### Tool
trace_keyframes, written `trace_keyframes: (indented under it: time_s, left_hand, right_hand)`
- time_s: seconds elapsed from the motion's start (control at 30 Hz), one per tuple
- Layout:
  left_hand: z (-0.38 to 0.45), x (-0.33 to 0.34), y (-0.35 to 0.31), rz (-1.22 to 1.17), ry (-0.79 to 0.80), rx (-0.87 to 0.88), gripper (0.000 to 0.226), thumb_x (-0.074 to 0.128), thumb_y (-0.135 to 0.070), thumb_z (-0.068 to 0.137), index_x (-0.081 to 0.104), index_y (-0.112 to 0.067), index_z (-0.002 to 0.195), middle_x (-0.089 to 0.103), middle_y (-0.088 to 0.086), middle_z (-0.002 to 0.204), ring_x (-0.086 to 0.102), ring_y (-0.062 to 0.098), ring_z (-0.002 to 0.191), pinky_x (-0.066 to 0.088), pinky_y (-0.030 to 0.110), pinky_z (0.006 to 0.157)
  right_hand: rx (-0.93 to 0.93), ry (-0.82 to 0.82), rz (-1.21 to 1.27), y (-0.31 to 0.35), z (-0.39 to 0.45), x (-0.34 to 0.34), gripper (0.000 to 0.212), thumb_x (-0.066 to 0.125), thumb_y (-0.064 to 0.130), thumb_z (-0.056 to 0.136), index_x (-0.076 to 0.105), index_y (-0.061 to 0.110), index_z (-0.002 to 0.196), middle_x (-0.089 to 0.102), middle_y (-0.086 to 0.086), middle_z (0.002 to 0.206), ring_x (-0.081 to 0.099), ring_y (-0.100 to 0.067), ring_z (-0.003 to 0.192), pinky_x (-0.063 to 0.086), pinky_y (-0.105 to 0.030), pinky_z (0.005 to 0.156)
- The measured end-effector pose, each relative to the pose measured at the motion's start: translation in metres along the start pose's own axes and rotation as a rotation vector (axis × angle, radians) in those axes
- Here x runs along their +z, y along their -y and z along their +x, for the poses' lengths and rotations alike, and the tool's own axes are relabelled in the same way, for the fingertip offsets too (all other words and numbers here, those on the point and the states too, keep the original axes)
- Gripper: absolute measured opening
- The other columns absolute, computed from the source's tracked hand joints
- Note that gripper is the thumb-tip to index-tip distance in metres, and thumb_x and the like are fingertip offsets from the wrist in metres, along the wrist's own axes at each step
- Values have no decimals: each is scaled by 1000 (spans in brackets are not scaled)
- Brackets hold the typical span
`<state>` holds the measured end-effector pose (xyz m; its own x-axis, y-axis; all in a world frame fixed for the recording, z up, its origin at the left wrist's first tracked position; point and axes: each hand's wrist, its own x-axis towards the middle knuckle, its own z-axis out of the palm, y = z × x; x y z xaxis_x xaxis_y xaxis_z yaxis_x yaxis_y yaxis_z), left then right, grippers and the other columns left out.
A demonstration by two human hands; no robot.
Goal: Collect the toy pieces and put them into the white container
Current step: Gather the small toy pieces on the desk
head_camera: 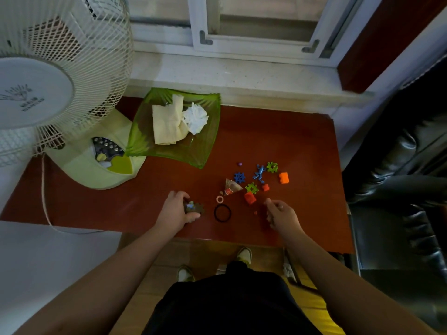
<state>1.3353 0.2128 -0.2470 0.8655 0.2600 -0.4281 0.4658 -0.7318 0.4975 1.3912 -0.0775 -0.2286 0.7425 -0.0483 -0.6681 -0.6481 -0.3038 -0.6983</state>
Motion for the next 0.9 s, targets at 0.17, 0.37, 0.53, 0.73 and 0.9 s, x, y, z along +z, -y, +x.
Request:
trace_keyframes:
  time_s: [0.17,0.37,0.53,0.73,0.9]
  left_hand:
    - [-2,-4,1,58,7,10,55,85,-39,67,68,-5,106,49,11,115,53,20,94,37,23,80]
    - [-8,-6,0,102,8,66,47,82,-42,69,68,-11,101,48,2,101,54,20,94,41,28,78]
    - [-15,-8,0,29,68,21,35,77,-42,76,55,-19,92,57,-7,83,54,8,75,39,23,56]
    - [-14,-8,8,-171,46,-66,38,75,-43,78,55,-14,91,61,1,79,57,12,64,43,23,51]
    - [-12,-8,5,-751,188,-242,31,72,-20,86,50,-10,104,64,19,110,72,24,87,60,39,74]
  right_hand:
    - [-157,-16,-233,2,-1,7,22,63,44,89,64,24,97,66,4,81,61,-12,71,54,-32,64]
    - [-340,67,-716,-17,8,11,31,69,42,84,56,25,106,57,6,82,54,-7,72,42,-22,60]
    - [-367,31,-792,-22,12,17,21,60,36,92,52,23,105,58,5,92,59,-13,81,53,-33,72]
    - [-305,37,-785,-18,14,16,13,49,34,96,52,22,102,61,4,86,63,-16,75,53,-32,63]
    - [117,62,44,-1,10,11,17,47,16,94,57,10,81,54,-4,67,49,-15,54,39,-26,47]
